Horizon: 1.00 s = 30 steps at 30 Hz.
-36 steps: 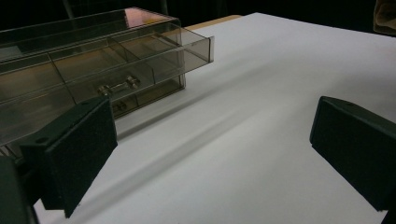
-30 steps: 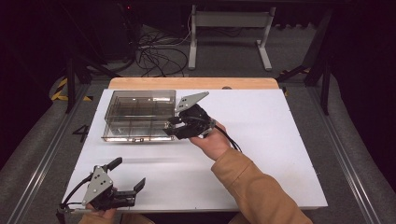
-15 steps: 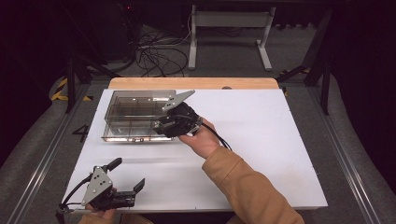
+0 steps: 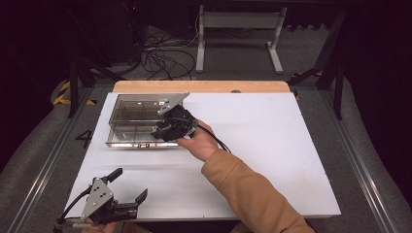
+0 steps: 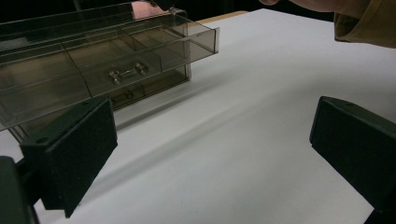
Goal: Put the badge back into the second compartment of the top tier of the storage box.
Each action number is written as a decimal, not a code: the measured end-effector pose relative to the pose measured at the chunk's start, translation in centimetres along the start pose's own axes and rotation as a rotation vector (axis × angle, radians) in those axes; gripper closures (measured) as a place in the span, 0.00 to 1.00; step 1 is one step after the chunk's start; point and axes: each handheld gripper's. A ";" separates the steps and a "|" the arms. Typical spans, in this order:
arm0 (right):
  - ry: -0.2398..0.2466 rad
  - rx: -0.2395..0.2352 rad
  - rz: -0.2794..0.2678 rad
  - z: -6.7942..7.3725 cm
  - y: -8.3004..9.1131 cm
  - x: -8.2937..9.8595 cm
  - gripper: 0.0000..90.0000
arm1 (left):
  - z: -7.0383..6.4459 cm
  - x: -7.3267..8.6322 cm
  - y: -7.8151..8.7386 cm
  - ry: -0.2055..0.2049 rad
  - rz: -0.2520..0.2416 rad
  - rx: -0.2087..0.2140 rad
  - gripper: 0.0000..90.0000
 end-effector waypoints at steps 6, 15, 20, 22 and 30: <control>0.000 -0.005 -0.001 -0.3 -1.1 -0.2 0.64 | 0.2 0.1 0.3 0.005 -0.001 -0.012 0.02; -0.007 -0.003 -0.007 -0.9 -2.3 -0.2 0.64 | 0.3 0.3 0.6 0.014 0.001 -0.018 0.02; -0.010 0.000 -0.004 -1.1 -3.0 -0.2 0.64 | 0.3 0.3 0.7 0.013 0.003 -0.017 0.02; -0.009 0.005 0.001 -1.1 -3.2 -0.2 0.64 | 0.3 0.3 0.6 0.011 0.002 -0.018 0.02; -0.017 0.024 0.020 -1.1 -4.0 -0.2 0.63 | 0.3 0.2 0.7 0.010 0.003 -0.017 0.02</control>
Point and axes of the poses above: each handheld gripper's, and its own axes: y roughly backward along the jaws, x roughly out of its underside, z roughly to its left, and after that the axes turned 15 degrees about -x, right-handed
